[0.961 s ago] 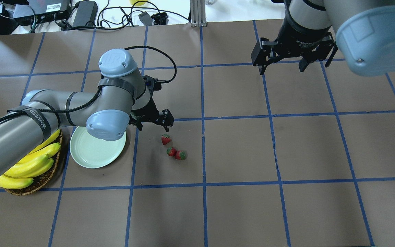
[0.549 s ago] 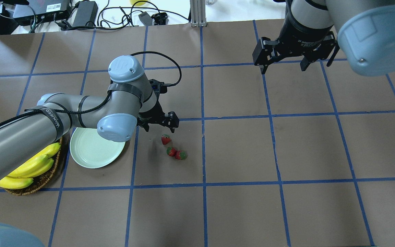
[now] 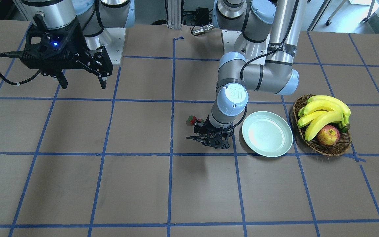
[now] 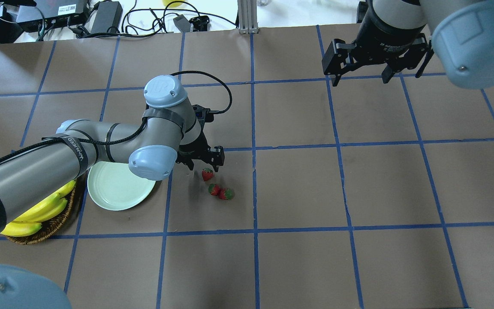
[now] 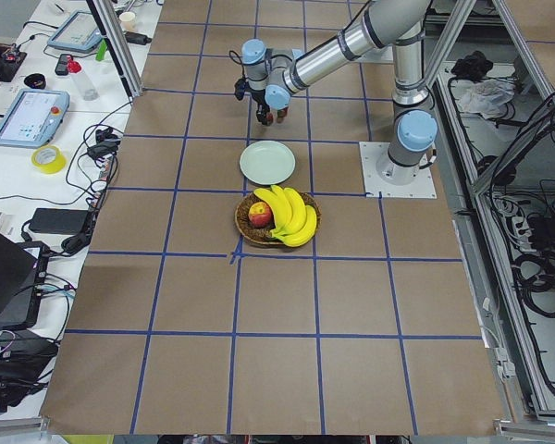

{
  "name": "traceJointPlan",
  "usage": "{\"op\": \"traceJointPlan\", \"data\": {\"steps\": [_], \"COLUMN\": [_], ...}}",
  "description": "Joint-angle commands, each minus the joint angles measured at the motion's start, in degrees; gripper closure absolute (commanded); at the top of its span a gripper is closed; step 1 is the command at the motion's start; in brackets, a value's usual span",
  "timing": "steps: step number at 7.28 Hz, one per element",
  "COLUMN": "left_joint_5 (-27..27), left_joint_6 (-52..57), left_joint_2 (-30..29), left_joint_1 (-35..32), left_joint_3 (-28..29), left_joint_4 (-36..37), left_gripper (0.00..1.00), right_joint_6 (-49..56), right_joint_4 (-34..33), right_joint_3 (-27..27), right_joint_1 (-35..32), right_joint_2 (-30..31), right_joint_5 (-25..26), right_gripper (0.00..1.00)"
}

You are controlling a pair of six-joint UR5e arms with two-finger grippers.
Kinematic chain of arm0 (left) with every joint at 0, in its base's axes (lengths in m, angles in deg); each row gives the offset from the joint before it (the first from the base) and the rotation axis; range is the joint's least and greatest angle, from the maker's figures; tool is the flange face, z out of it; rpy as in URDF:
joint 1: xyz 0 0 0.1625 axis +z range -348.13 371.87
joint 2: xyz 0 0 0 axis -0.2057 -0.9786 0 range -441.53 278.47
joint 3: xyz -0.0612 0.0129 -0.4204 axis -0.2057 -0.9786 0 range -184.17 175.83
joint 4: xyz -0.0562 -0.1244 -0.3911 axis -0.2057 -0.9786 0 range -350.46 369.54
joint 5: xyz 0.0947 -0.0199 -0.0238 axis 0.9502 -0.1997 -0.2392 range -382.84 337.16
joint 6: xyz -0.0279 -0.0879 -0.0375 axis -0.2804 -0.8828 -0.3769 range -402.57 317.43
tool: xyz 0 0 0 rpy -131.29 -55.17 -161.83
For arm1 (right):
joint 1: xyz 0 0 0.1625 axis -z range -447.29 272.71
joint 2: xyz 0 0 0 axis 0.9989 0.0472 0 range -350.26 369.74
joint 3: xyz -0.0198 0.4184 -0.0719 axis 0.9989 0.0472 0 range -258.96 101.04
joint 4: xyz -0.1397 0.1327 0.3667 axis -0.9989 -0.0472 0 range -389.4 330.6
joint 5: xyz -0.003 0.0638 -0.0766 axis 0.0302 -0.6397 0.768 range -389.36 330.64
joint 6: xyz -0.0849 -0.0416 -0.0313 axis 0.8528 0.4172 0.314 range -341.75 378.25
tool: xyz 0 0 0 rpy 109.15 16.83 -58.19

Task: Collect all strawberries into plate
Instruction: 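Lower the left gripper and grasp one strawberry, then carry the strawberry over the plate and open the left gripper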

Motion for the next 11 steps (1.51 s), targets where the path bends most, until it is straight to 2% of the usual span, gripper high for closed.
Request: {"op": "traceJointPlan", "data": {"steps": [1,2,3,4,5,6,8,10,11], "left_joint_5": [0.0,-0.1,0.5,1.4,6.2,7.8,7.8,13.9,14.3], "left_joint_6": [0.2,0.6,0.7,0.7,1.0,3.3,7.7,14.7,15.5], "left_joint_2": [0.0,0.5,1.6,2.0,2.4,3.4,3.9,4.0,4.1], "left_joint_1": [0.1,0.1,0.2,0.8,2.3,6.2,14.6,17.4,19.2], "left_joint_3": [-1.0,-0.5,3.1,8.8,14.1,15.8,15.0,10.3,8.1], "left_joint_4": [0.1,0.3,-0.6,-7.8,-15.1,-18.3,-20.2,-19.8,-17.5], "left_gripper": [1.00,1.00,1.00,1.00,1.00,1.00,1.00,1.00,1.00], "right_joint_6": [0.0,0.0,-0.1,-0.1,-0.1,-0.1,0.0,0.0,0.0], "right_joint_4": [0.0,0.1,0.1,0.0,0.1,0.1,0.4,0.8,0.8], "right_joint_3": [1.6,1.7,1.7,1.8,1.8,1.8,1.8,1.7,1.5], "right_joint_1": [0.4,0.4,0.4,0.5,0.5,0.4,0.4,0.4,0.4], "right_joint_2": [-0.5,-0.5,-0.5,-0.5,-0.5,-0.5,-0.5,-0.2,-0.2], "right_joint_5": [-0.3,-0.3,-0.4,-0.5,-0.4,-0.4,-0.4,-0.4,-0.4], "right_gripper": [0.00,0.00,0.00,0.00,0.00,0.00,0.00,0.00,0.00]}}
